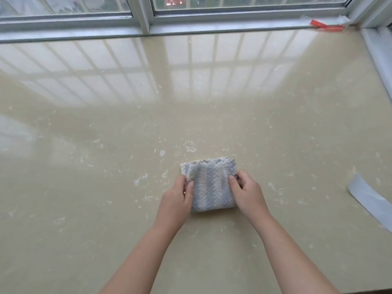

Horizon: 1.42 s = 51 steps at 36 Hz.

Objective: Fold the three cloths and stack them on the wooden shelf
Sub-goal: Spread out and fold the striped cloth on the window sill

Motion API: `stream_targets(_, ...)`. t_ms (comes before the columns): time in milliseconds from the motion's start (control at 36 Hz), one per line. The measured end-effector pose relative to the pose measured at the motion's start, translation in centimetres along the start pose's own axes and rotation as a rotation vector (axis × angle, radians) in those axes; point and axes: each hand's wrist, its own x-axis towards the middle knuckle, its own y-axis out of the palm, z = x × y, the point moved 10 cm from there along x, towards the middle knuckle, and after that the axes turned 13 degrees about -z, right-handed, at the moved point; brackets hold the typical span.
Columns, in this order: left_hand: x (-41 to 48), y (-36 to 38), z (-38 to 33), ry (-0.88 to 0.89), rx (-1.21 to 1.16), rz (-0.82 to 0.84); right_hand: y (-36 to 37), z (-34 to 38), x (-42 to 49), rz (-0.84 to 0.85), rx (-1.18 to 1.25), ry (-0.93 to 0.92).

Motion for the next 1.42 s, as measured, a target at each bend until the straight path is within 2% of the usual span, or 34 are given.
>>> stream_targets(194, 0.6, 0.4, 2.3, -0.195, -0.008, -0.102, 1.1, 0.0, 1.3, 0.02, -0.196, -0.027)
stream_targets(333, 0.3, 0.2, 3.0, -0.276, 0.002, -0.156, 1.3, 0.0, 1.5, 0.007, -0.254, 0.005)
stream_targets(444, 0.3, 0.1, 2.6, -0.305, 0.015, -0.169, 1.6, 0.5, 1.4, 0.062, -0.336, -0.022)
stream_targets(778, 1.2, 0.4, 2.3, -0.251, 0.195, -0.193, 1.6, 0.4, 2.0, 0.002, -0.481, -0.074)
stream_targets(972, 1.5, 0.6, 2.7, -0.282, 0.278, -0.183, 1.6, 0.5, 2.1, -0.021, -0.608, -0.072)
stream_targets(1167, 1.5, 0.7, 2.4, -0.247, 0.348, -0.163, 0.6, 1.7, 1.9, -0.1, -0.418, -0.065)
stream_targets(1333, 1.5, 0.9, 1.7, -0.169, 0.435, -0.167, 0.9, 1.4, 2.5, -0.068, -0.5, -0.051)
stream_targets(1417, 1.5, 0.9, 1.5, -0.145, 0.444, -0.182, 1.2, 2.1, 2.6, -0.068, -0.575, -0.113)
